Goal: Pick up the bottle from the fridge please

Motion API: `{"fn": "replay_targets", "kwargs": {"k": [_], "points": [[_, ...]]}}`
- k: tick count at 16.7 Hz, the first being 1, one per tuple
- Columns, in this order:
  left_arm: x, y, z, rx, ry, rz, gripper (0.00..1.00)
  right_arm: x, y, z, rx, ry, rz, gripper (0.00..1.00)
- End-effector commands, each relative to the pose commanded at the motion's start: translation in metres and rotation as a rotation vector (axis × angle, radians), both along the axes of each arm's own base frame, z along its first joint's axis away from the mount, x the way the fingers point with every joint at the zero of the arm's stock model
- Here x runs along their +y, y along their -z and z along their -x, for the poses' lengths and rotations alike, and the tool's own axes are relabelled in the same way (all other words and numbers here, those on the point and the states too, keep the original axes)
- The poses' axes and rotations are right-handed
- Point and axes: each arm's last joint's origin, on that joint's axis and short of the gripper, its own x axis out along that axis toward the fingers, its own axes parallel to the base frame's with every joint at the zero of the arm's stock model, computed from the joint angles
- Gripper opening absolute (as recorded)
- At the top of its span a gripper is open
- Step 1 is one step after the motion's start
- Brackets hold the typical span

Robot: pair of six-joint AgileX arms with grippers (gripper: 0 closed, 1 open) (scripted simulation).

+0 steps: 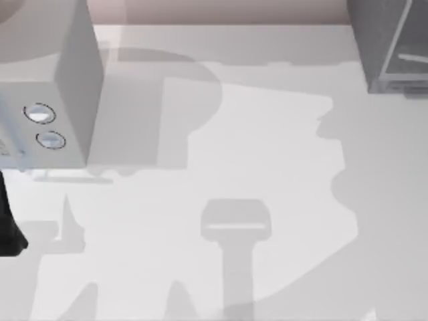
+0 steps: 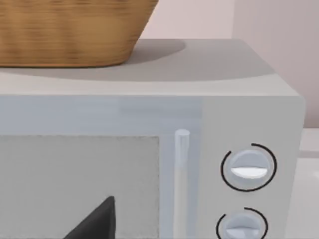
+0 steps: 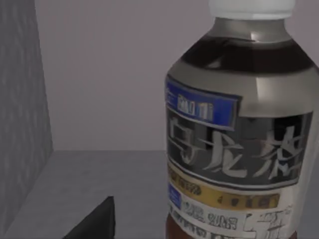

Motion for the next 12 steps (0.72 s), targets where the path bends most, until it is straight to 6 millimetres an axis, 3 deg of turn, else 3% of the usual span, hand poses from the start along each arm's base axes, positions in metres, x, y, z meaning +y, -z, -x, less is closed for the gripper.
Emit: {"fn": "replay_targets", "kwargs": {"k": [5,12], "points": [[0.0,0.0,0.0,0.0,0.0,0.0,1.0,-0.002,0.001,-0.003,0.002,0.001,0.0,1.0],[0.0,0.0,0.0,0.0,0.0,0.0,1.0,-0.001,0.0,-0.056,-0.005,0.0,0.001,1.0]]}}
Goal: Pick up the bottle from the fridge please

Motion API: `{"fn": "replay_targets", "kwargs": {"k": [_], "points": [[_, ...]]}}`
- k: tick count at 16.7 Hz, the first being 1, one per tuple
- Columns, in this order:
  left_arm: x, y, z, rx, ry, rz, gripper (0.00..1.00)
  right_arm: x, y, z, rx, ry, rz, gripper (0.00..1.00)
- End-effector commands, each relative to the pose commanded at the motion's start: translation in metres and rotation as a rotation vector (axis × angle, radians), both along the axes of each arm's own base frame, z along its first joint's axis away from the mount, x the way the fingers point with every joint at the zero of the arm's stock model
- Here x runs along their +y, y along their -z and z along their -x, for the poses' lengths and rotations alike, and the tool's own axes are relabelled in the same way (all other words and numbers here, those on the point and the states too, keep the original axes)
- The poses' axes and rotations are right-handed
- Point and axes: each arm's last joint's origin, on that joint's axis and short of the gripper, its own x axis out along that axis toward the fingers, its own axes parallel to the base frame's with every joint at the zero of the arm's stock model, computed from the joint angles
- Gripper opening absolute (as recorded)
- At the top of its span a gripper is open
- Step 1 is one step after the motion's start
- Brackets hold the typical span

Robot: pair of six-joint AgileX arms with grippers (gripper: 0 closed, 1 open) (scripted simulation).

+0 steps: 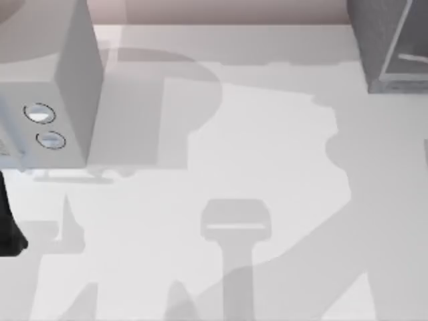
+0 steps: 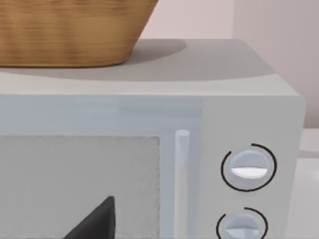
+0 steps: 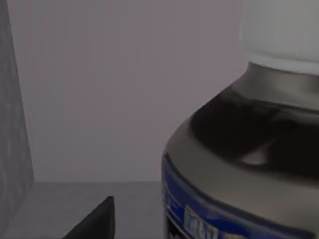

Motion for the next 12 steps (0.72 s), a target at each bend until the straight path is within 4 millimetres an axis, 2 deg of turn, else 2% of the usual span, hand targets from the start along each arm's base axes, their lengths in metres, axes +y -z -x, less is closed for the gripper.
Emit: {"fn": "replay_targets", "kwargs": {"k": [5,12], "points": [[0.0,0.0,0.0,0.0,0.0,0.0,1.0,0.0007,0.0005,-0.004,0.005,0.0,-0.001,1.0],[0.0,0.0,0.0,0.0,0.0,0.0,1.0,0.0007,0.0005,-0.004,0.005,0.0,-0.001,0.47]]}}
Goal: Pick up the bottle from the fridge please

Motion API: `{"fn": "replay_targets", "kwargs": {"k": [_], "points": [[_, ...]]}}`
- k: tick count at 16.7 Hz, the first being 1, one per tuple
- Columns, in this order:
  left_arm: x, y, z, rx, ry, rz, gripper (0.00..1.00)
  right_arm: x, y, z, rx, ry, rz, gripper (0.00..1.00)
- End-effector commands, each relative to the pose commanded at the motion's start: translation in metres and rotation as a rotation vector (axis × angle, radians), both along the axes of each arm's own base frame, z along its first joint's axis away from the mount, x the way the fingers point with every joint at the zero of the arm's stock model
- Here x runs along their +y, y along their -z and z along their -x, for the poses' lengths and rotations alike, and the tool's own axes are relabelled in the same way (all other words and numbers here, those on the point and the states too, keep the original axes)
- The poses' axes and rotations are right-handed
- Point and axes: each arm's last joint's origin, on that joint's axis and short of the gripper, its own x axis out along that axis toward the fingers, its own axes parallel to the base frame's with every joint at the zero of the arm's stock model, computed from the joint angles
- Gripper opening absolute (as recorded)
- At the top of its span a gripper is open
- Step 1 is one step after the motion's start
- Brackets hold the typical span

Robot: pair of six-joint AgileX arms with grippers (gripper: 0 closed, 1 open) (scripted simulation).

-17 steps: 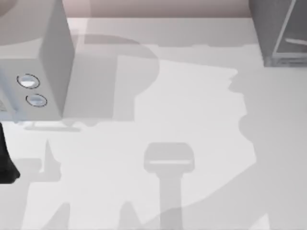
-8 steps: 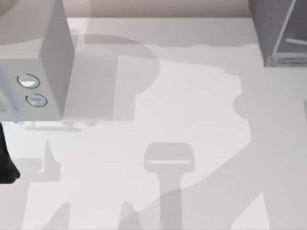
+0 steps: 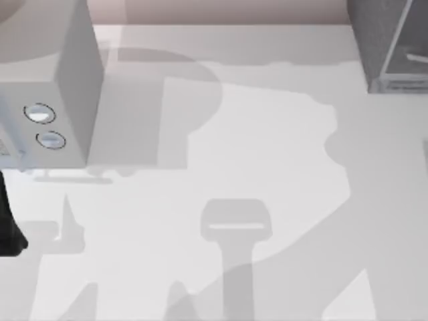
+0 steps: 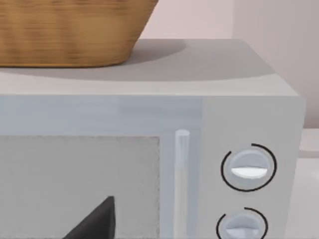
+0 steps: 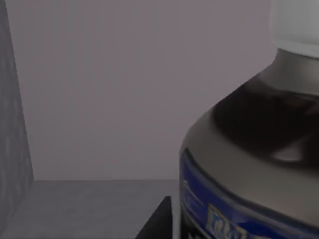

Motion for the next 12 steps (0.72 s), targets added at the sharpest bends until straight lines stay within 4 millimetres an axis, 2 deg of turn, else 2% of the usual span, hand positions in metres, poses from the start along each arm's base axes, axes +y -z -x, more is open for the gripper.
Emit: {"fn": "replay_targets", "kwargs": {"k": [6,12], "points": [[0.0,0.0,0.0,0.0,0.0,0.0,1.0,0.0,0.0,0.0,0.0,0.0,0.0,0.02],[0.0,0.0,0.0,0.0,0.0,0.0,1.0,0.0,0.0,0.0,0.0,0.0,0.0,0.0]]}}
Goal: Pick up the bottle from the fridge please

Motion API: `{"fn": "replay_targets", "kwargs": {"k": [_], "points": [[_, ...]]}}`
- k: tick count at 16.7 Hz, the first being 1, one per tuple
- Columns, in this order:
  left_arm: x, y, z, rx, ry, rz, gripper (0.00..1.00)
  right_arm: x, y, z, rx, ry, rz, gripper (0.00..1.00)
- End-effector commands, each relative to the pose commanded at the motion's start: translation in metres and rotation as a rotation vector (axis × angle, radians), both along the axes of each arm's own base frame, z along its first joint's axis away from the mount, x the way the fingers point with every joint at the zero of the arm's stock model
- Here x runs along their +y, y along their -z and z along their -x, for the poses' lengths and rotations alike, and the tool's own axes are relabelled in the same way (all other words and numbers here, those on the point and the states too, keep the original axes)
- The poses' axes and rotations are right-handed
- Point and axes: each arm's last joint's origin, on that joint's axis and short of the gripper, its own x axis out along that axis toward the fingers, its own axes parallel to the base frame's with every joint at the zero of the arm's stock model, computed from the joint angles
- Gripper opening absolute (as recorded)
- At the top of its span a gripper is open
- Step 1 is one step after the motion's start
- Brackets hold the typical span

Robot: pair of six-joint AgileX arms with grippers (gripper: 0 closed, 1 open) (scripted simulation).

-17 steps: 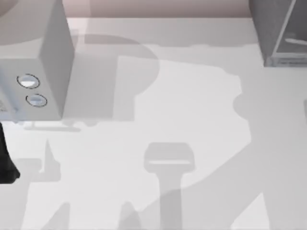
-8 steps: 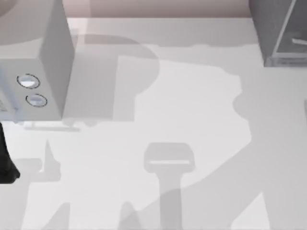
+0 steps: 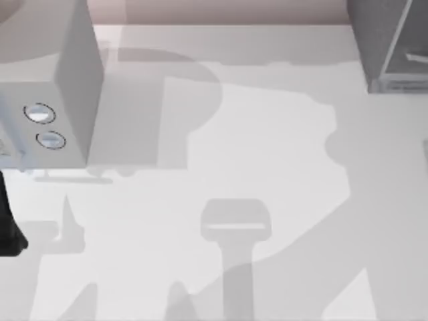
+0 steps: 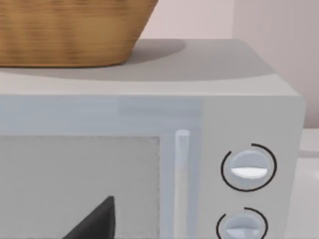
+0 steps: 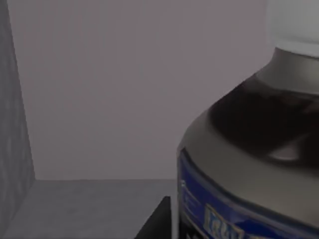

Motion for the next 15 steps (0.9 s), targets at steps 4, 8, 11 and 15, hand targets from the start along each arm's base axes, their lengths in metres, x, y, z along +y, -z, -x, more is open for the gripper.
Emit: {"fn": "replay_targets", "kwargs": {"k": [4,8,11,15], "points": [[0.0,0.0,0.0,0.0,0.0,0.0,1.0,-0.001,-0.002,0.0,-0.001,0.003,-0.001,0.0],[0.0,0.0,0.0,0.0,0.0,0.0,1.0,-0.003,-0.028,0.0,-0.001,0.007,0.0,0.0],[0.0,0.0,0.0,0.0,0.0,0.0,1.0,-0.002,-0.049,0.0,0.0,0.003,-0.001,0.0],[0.0,0.0,0.0,0.0,0.0,0.0,1.0,-0.001,-0.048,0.001,0.004,0.003,-0.004,0.0]]}}
